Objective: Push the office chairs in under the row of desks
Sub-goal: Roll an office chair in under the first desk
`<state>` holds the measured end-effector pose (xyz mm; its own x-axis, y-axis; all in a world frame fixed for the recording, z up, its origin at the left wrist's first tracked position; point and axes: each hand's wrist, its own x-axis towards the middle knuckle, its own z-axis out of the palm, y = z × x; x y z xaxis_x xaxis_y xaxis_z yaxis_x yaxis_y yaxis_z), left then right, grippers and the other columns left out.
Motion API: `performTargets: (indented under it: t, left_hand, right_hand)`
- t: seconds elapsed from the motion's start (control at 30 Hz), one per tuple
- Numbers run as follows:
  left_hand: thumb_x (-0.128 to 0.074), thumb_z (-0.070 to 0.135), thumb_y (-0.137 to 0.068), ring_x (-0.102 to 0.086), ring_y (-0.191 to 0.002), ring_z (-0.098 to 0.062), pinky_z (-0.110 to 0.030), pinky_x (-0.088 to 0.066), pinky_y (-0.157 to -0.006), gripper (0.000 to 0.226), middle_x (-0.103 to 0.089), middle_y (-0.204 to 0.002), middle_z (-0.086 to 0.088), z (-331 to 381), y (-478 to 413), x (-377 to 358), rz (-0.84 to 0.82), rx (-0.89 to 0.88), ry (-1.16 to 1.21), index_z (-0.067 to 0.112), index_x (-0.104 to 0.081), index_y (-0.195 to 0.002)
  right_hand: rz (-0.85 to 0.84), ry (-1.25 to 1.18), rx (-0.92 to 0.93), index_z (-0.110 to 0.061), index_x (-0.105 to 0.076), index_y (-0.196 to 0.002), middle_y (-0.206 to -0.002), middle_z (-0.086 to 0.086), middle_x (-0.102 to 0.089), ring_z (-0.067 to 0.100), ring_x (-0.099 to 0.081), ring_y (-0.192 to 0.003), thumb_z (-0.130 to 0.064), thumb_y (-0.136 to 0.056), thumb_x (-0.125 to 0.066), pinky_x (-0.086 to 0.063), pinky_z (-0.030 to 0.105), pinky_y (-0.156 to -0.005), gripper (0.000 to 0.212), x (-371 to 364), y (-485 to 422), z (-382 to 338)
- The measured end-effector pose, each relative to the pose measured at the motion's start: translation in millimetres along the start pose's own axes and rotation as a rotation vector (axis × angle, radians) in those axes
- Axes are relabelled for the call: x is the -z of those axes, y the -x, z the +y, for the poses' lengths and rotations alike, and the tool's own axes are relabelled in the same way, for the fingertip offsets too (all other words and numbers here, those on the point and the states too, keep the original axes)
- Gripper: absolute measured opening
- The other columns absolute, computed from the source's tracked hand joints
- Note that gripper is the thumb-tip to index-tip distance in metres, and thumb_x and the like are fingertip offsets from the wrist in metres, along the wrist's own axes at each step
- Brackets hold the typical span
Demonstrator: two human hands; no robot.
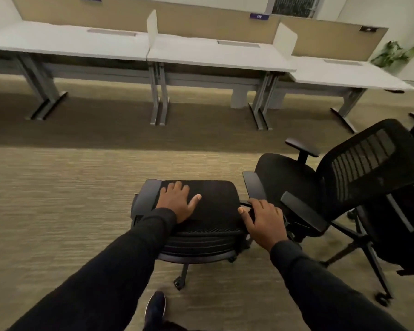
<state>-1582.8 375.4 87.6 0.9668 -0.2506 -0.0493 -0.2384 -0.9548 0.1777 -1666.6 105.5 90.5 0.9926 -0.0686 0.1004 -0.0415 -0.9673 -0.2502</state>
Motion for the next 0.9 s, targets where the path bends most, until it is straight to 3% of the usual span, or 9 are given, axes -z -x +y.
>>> performTargets:
  t: [0.1,0.37,0.63,0.9]
  left_hand:
    - [-0.029,0.064,-0.098,-0.048,-0.113,-0.033,-0.045,-0.038,-0.095,0.058,-0.052,-0.119,-0.012,9.8,14.4,-0.3,0.021,0.012,-0.021,0.015,-0.055,-0.113]
    - [-0.015,0.082,-0.086,-0.053,-0.096,-0.029,-0.041,-0.038,-0.083,0.082,-0.056,-0.102,-0.007,14.7,38.8,0.7,0.118,-0.175,-0.186,0.018,-0.062,-0.105]
    - [-0.021,0.076,-0.090,-0.055,-0.088,-0.030,-0.040,-0.043,-0.078,0.074,-0.058,-0.093,-0.009,7.1,14.4,11.2,0.210,-0.124,-0.204,0.015,-0.063,-0.092]
    - [-0.022,0.076,-0.089,-0.055,-0.090,-0.027,-0.040,-0.044,-0.083,0.075,-0.059,-0.096,-0.008,-42.1,-50.0,20.7,0.195,-0.063,-0.178,0.015,-0.064,-0.096]
  right_hand:
    - [0.022,0.004,0.051,-0.025,-0.059,-0.127,-0.118,-0.001,-0.063,0.023,-0.057,-0.109,-0.070,-0.095,-0.026,-0.038,0.041,-0.095,0.064,1.0,-2.3,8.8]
    - [0.068,0.053,0.137,-0.028,-0.064,-0.113,-0.102,-0.003,-0.065,0.021,-0.060,-0.095,-0.072,-0.094,-0.025,-0.042,0.040,-0.086,0.062,-1.6,-36.2,17.2]
    - [0.116,0.028,0.200,-0.029,-0.066,-0.105,-0.096,-0.005,-0.067,0.020,-0.063,-0.089,-0.070,-0.094,-0.029,-0.042,0.038,-0.080,0.057,-11.3,-84.4,12.3]
    - [0.129,0.016,0.200,-0.030,-0.066,-0.099,-0.088,-0.008,-0.065,0.018,-0.061,-0.081,-0.072,-0.095,-0.023,-0.043,0.037,-0.077,0.060,-31.3,-149.7,-18.6]
